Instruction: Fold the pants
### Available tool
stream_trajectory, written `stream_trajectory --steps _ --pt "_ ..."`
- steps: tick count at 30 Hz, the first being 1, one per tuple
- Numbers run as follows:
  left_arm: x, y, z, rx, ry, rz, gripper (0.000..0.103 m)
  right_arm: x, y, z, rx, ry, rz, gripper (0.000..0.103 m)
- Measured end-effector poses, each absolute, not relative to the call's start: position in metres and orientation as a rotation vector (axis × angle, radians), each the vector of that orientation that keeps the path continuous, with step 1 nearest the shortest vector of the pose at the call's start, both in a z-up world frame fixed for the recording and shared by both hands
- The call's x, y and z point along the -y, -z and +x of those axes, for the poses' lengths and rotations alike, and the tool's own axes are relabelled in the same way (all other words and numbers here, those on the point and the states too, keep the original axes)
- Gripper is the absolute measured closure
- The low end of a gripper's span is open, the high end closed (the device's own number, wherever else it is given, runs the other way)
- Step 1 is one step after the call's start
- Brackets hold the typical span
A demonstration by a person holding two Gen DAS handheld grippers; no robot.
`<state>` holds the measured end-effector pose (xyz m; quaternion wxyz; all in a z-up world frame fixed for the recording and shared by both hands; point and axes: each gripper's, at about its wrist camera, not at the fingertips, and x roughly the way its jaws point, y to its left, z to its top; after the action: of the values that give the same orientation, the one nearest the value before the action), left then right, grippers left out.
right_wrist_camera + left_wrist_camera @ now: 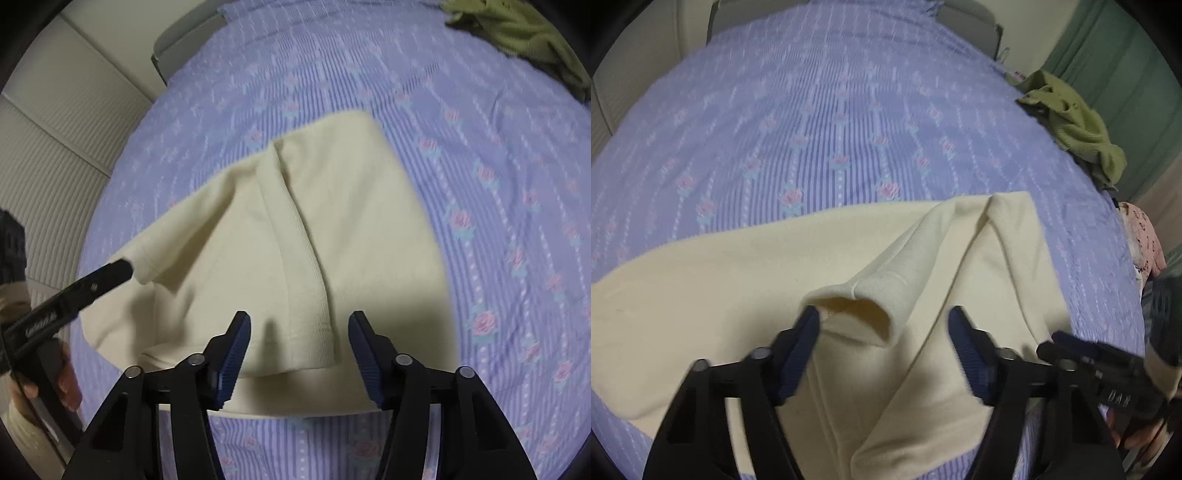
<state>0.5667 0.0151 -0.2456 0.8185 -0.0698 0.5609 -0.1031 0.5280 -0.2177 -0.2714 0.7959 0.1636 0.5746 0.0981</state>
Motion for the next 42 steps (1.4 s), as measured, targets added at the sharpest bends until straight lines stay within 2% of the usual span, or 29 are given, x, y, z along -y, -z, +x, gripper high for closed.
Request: stream_trajectory --steps 1,2,4,5,6,8,9,11,12,16,19,25,27,29,31,36,38,42 --pt "-0.016 0.248 0.569 -1.206 0.216 -0.161 0.060 0.217 0.276 0.529 -1.247 -0.218 0.360 0.056" --pt "-0.017 0.251 0.572 -1.214 0.211 -0.175 0.066 0.218 0.279 0.533 -1.259 -0.221 0.365 0.063" --pt "-0.024 0.252 0.578 -1.213 0.196 -0.219 0.083 0.214 0.284 0.535 -1.280 -0.239 0.364 0.067" --pt "-0.029 0.251 0.581 -1.205 0.175 -0.239 0.086 0.213 0.284 0.535 -1.284 -0.242 0.349 0.080" --pt "-0.035 0.249 0.583 -1.192 0.142 -0.255 0.087 0.210 0.282 0.537 -1.289 -0.261 0.344 0.089" --pt "-0.049 0.245 0.589 -1.161 0.074 -0.277 0.087 0.208 0.270 0.537 -1.260 -0.283 0.355 0.090" --pt "-0.056 0.243 0.593 -1.149 0.007 -0.253 0.086 0.204 0.260 0.539 -1.231 -0.300 0.350 0.090" --pt "-0.066 0.241 0.597 -1.144 -0.087 -0.192 0.069 0.194 0.237 0.544 -1.173 -0.337 0.347 0.090" --pt "-0.072 0.238 0.595 -1.145 -0.133 -0.165 0.056 0.187 0.225 0.549 -1.145 -0.362 0.345 0.090" --pt "-0.093 0.220 0.558 -1.099 -0.070 -0.254 0.052 0.141 0.188 0.579 -1.081 -0.479 0.297 0.090" --pt "-0.106 0.217 0.515 -1.093 -0.055 -0.295 0.047 0.096 0.182 0.609 -1.079 -0.551 0.214 0.090" --pt "-0.120 0.241 0.456 -1.173 -0.096 -0.321 0.047 0.021 0.210 0.659 -1.158 -0.553 0.001 0.090" --pt "-0.123 0.251 0.449 -1.209 -0.107 -0.328 0.047 0.004 0.224 0.667 -1.191 -0.554 -0.023 0.085" --pt "-0.123 0.256 0.445 -1.223 -0.114 -0.338 0.047 -0.005 0.237 0.670 -1.222 -0.565 -0.037 0.070" --pt "-0.122 0.256 0.444 -1.229 -0.111 -0.338 0.047 -0.017 0.242 0.666 -1.247 -0.647 -0.015 0.063" --pt "-0.105 0.244 0.444 -1.195 -0.071 -0.258 0.046 -0.014 0.218 0.638 -1.143 -0.619 -0.069 0.063" --pt "-0.100 0.237 0.443 -1.171 -0.051 -0.233 0.046 0.000 0.208 0.621 -1.109 -0.576 -0.074 0.052" --pt "-0.083 0.225 0.438 -1.128 -0.021 -0.183 0.045 0.042 0.196 0.583 -1.072 -0.510 -0.104 0.051"
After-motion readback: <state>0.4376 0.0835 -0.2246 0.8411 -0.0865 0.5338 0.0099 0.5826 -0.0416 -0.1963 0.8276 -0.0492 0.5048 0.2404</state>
